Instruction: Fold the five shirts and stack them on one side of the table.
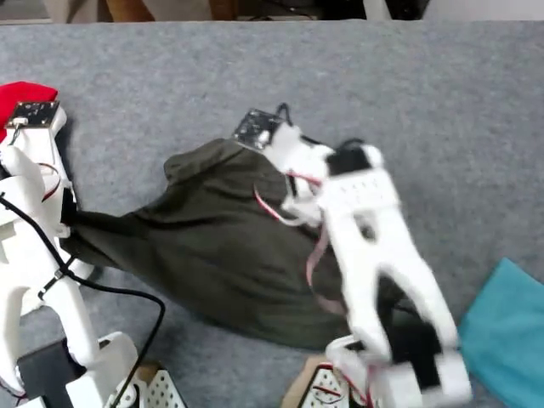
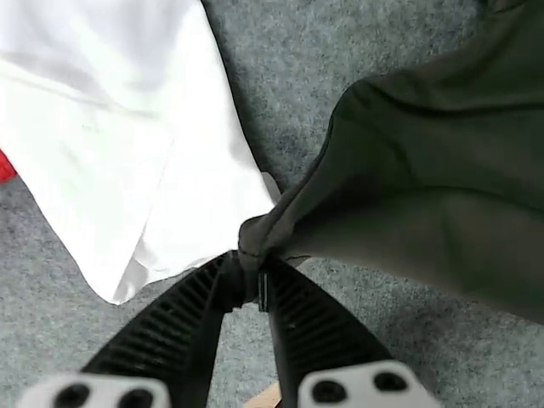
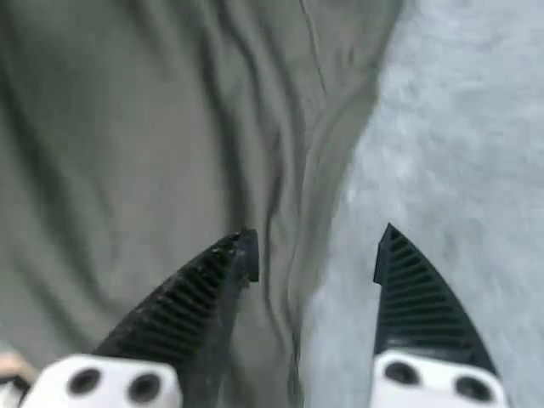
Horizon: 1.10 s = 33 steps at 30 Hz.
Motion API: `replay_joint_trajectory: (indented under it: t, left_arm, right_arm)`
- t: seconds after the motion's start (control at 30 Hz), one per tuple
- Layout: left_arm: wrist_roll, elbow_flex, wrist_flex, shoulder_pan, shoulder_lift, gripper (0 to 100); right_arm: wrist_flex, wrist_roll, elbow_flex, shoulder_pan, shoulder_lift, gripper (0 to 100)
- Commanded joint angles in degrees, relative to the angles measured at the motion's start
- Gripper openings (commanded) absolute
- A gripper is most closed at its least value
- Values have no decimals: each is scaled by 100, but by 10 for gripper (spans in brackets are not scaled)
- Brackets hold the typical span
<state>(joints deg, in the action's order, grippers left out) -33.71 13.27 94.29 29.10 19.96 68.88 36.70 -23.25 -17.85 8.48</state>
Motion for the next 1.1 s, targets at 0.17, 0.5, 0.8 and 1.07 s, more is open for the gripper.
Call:
replay_joint_trajectory:
  t: [0.17,0.5,0.8,1.07]
  left_arm:
    - [-18,-193,26,70,145,19]
    - [-53,158,-18,536,154,19]
    - [-53,185,-18,422,101,19]
    - [-44,589,-18,-264,110,19]
  right_arm:
    - [-229,-149,1903,-75,-3152,227]
    - [589,-105,2220,743,-3820,9]
    - [800,967,382,2018,-2308,5]
    - [809,1380,-2246,2211,365,5]
